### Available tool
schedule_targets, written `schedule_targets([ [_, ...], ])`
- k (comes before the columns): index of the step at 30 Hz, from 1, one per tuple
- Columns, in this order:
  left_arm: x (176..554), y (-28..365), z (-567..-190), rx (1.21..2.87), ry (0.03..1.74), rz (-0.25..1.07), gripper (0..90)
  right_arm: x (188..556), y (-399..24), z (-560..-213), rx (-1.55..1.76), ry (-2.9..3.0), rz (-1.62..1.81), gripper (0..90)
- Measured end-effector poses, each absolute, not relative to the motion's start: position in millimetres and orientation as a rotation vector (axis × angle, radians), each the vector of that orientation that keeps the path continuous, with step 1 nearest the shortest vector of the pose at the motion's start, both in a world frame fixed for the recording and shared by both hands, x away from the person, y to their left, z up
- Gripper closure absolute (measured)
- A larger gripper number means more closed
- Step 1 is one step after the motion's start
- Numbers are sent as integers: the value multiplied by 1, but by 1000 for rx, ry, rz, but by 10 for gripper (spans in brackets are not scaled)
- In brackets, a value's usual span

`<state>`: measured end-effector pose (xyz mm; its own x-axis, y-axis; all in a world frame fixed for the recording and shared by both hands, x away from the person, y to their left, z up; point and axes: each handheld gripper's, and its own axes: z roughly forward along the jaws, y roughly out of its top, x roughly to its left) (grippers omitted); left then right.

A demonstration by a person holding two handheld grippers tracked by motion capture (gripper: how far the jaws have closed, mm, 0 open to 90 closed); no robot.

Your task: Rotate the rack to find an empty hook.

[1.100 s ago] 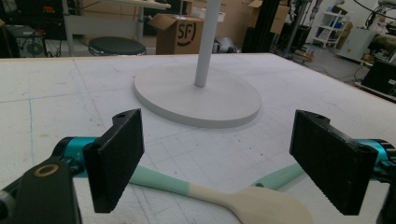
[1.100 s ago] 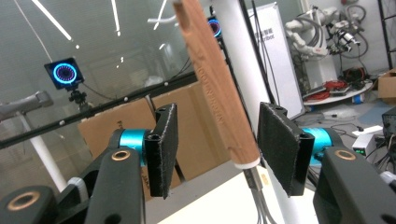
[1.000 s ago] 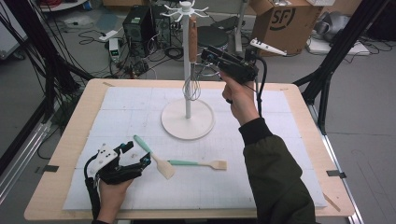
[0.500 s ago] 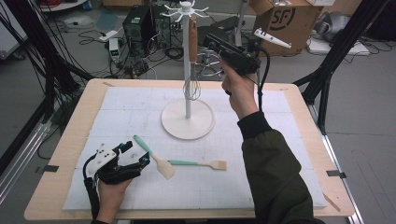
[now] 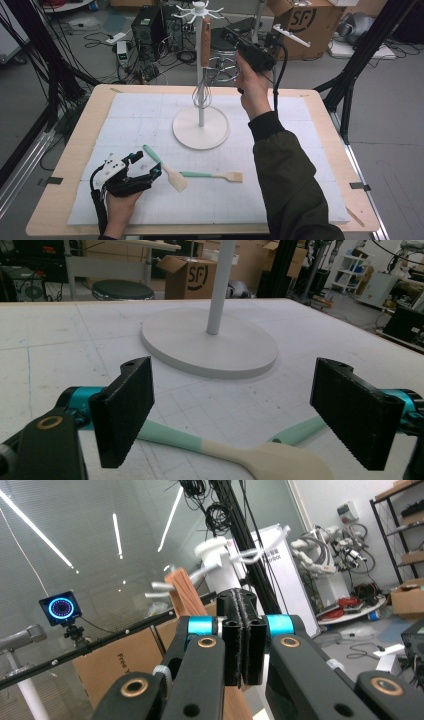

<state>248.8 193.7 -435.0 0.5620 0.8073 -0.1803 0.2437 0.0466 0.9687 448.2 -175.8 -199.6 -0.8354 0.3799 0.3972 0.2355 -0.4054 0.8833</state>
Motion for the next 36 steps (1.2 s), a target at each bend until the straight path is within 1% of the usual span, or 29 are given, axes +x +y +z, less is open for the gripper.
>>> schedule_targets([
  [6, 249, 191, -435, 1502, 933, 535, 183, 450, -173, -192, 874, 1625, 2397, 898],
  [11, 249, 191, -435, 1508, 923, 534, 183, 454, -174, -192, 901, 1586, 2404, 900],
  [23, 250, 192, -435, 1501, 927, 530, 183, 459, -163, -187, 882, 1546, 2439, 900],
  [36, 250, 189, -435, 1503, 918, 528, 184, 451, -146, -187, 867, 1565, 2436, 900],
])
